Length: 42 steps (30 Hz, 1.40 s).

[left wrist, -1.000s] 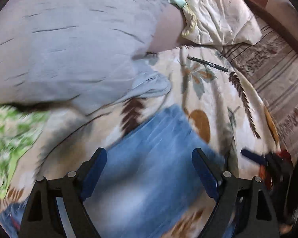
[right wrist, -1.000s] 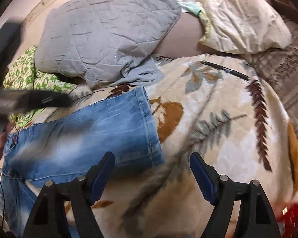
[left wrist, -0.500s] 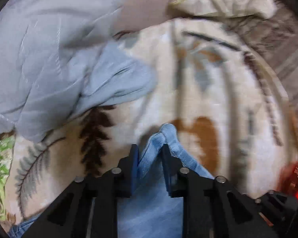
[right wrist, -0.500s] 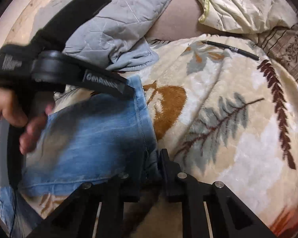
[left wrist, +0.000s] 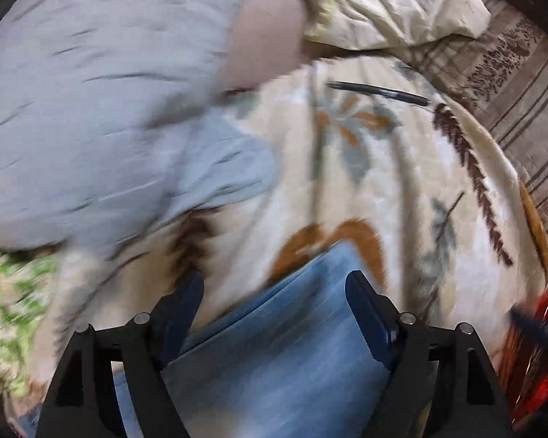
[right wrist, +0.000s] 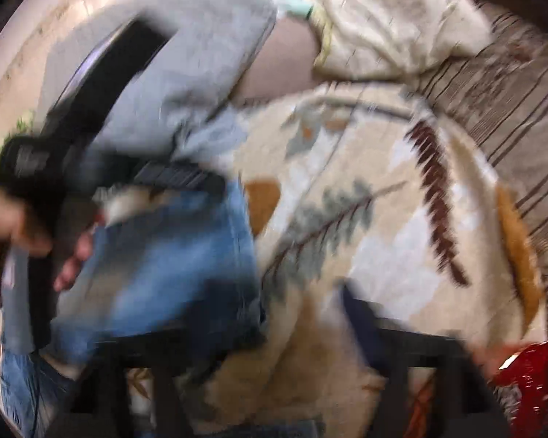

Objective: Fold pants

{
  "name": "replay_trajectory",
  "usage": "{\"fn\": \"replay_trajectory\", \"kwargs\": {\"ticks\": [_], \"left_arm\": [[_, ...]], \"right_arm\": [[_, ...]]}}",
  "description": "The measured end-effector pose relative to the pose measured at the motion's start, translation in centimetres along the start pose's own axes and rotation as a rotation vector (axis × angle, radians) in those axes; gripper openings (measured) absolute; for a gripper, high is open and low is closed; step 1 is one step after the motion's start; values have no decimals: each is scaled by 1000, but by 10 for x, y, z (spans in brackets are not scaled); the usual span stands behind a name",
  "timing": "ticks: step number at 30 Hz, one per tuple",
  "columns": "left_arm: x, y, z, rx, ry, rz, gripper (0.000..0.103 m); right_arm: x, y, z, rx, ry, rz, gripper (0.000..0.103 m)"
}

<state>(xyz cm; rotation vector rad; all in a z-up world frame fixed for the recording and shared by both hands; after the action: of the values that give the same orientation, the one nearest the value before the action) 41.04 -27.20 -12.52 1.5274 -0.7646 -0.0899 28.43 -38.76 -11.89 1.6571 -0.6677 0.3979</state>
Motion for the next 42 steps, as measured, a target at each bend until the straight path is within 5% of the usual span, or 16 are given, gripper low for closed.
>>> {"fn": "replay_trajectory", "kwargs": {"ticks": [12, 18, 23, 27, 33, 42], "left_arm": [[-159, 106, -130, 172, 166, -36, 81], [-254, 179, -171, 218, 241, -40, 82], [-322, 225, -180, 271, 222, -41, 82], [-365, 238, -172, 254, 240, -18, 84], [-372, 215, -132, 115, 280, 31, 85], [-293, 173, -93, 13, 264, 91, 85]], "right_arm": [[6, 42, -50, 75, 129, 64, 85], [-11, 82, -101, 205, 217, 70, 85], [-36, 118, -131, 317, 266, 30, 85], [-63, 153, -133, 309, 362, 32, 85], [-86, 168, -106, 216, 384, 6, 85], [-67, 147, -58, 121, 345, -34, 85]]}}
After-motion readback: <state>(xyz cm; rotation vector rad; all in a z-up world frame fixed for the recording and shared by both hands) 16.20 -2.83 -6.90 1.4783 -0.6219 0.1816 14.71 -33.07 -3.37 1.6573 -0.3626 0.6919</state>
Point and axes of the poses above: each gripper's, at about its wrist camera, not at the fingertips, and y roughly against the way its jaws point, z to its right, x to its top, the point moved 5 cm from there along -y, roughly the way its jaws point, and after that the axes turned 3 degrees about x, right-handed, at the moved point
